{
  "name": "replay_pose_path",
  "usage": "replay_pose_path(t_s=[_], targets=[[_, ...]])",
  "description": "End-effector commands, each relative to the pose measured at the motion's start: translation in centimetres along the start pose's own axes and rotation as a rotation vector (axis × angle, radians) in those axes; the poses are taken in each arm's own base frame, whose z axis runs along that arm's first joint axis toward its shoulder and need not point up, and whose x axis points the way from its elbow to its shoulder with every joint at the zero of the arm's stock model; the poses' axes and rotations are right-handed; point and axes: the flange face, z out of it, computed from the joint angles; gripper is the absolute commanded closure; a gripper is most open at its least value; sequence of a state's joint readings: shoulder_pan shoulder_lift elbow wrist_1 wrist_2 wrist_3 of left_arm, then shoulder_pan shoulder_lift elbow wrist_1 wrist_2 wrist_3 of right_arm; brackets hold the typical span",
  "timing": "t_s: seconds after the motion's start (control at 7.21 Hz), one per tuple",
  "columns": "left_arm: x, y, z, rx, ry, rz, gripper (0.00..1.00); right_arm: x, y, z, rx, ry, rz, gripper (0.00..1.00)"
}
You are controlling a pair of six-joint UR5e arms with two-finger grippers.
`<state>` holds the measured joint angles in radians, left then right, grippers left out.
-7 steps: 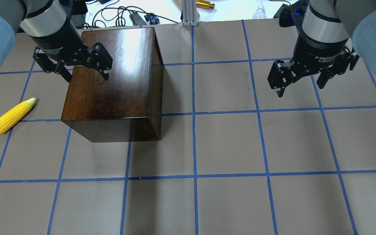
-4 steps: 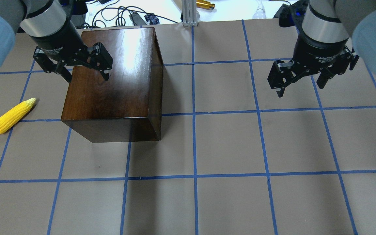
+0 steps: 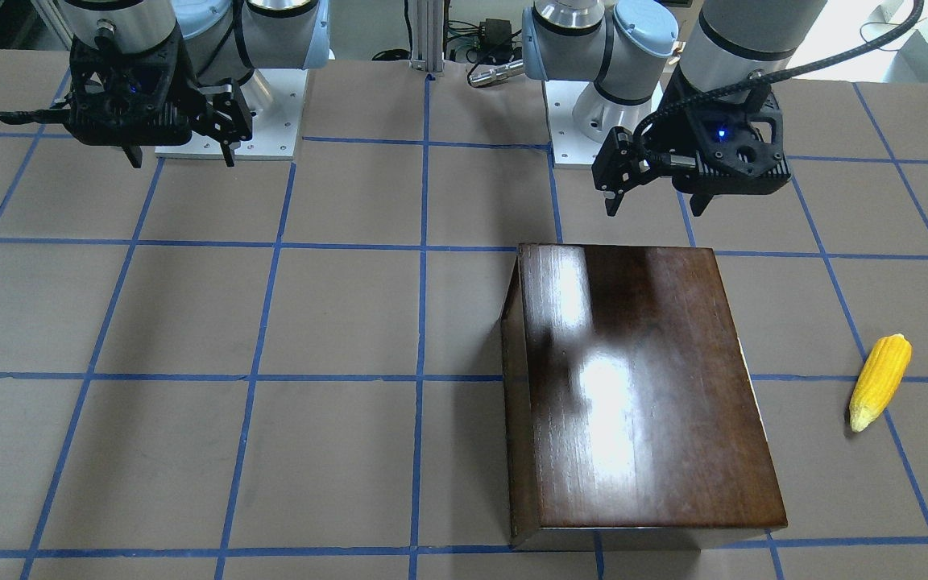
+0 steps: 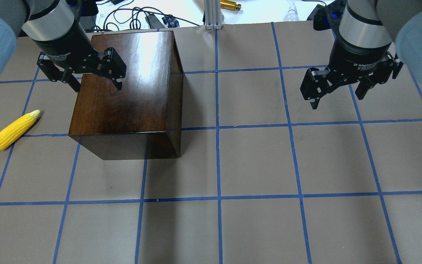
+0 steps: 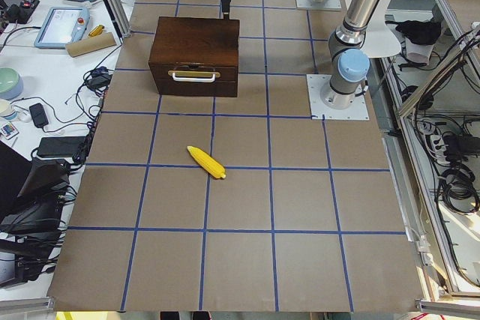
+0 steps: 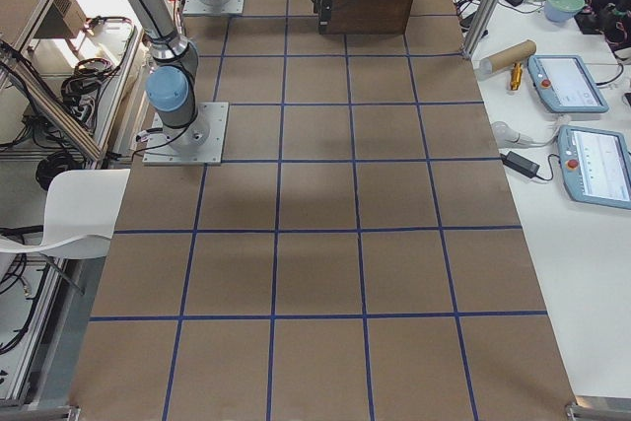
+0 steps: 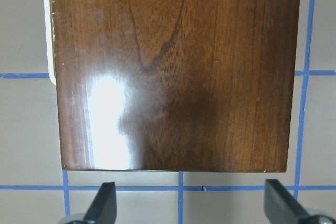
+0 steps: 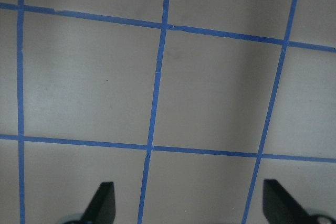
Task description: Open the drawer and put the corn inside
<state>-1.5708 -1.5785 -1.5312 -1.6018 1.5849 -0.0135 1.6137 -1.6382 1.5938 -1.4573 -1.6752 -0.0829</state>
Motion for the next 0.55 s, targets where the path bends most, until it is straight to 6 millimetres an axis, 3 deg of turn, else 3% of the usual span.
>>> replay_pose_path(t_s=[0.0,0.42], targets=[[-0.07,0.02,0.15,-0.004,0.0,0.0,0.0,0.0,0.0,0.0,0.0,0.0,-0.001,0.0],[-0.53,-0.08,-0.07,0.0,0.0,-0.003,0.0,0.0,-0.05,0.06,-0.002,0.0,-0.002,0.0]])
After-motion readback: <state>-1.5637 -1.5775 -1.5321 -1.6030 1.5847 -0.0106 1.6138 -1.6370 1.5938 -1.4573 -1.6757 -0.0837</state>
